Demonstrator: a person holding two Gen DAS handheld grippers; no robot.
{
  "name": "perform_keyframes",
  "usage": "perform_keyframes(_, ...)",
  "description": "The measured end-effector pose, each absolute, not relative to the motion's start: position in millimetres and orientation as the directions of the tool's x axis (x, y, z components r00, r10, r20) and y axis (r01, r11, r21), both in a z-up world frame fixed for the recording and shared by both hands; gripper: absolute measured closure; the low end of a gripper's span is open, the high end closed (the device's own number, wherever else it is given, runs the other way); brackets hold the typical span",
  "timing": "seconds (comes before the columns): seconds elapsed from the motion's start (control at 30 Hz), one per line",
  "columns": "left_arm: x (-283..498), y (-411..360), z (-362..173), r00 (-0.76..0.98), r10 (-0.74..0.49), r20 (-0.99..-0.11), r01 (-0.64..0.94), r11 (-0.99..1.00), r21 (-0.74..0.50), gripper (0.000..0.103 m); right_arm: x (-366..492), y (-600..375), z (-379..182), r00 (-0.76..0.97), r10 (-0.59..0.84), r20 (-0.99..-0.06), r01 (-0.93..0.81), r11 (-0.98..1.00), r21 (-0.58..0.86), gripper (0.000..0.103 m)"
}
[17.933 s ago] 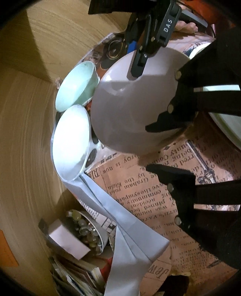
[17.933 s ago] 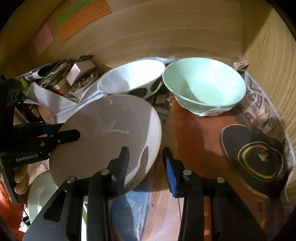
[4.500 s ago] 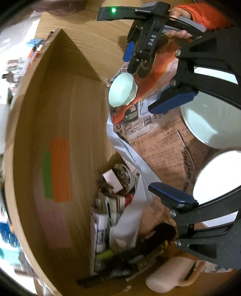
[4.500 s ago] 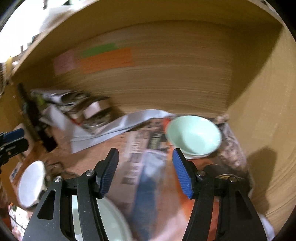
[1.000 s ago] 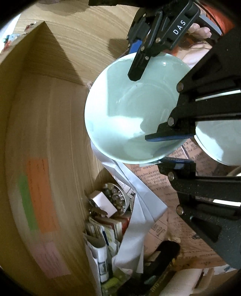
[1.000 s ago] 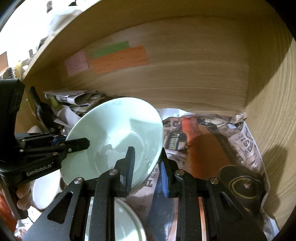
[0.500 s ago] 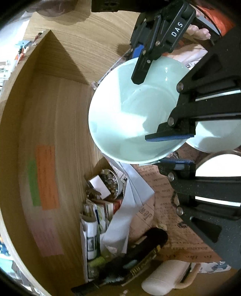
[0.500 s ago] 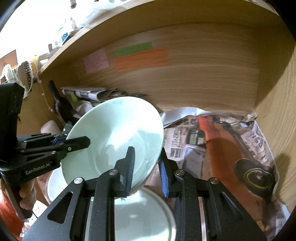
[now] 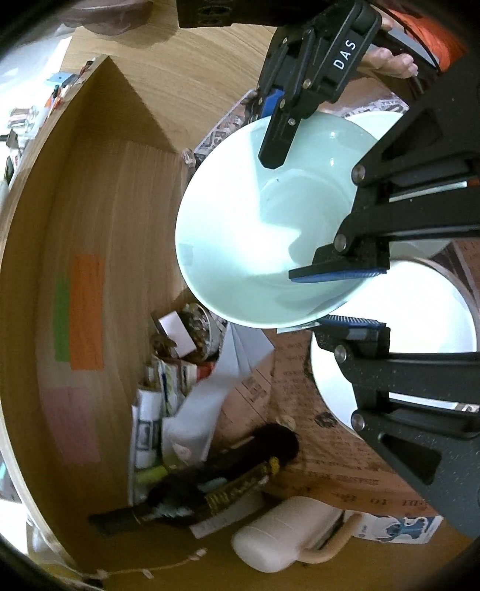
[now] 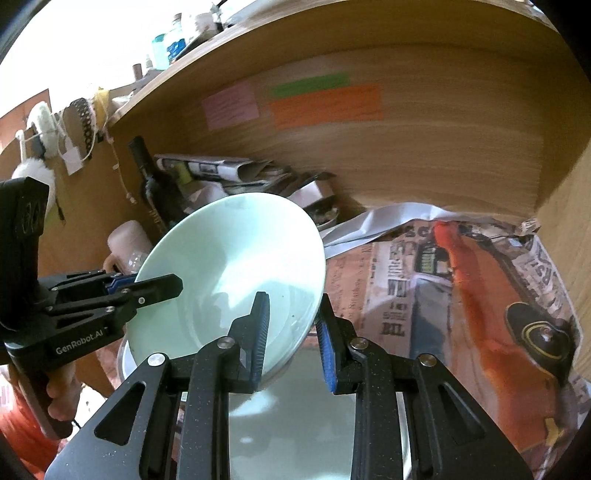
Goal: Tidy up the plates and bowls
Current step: 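Lift the mint green bowl with both tools and carry it over the bowls, then lower the mint green bowl into the white bowl and open both tools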
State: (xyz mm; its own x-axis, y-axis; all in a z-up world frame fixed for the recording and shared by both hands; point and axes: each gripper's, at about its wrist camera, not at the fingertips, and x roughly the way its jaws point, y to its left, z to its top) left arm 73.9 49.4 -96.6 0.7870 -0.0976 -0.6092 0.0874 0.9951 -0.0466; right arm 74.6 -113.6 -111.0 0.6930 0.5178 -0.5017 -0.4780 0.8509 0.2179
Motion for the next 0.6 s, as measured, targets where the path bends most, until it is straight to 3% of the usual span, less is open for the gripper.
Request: perform_keyframes(0.6,42.2,98.5,-119.3,0.781,-0.038,-0.623,-0.015,0.997,-0.079,0.089,64.6,-60.7,-129.1,0.612,0.576,-0.542,-0.565,0.798,0.211,0.08)
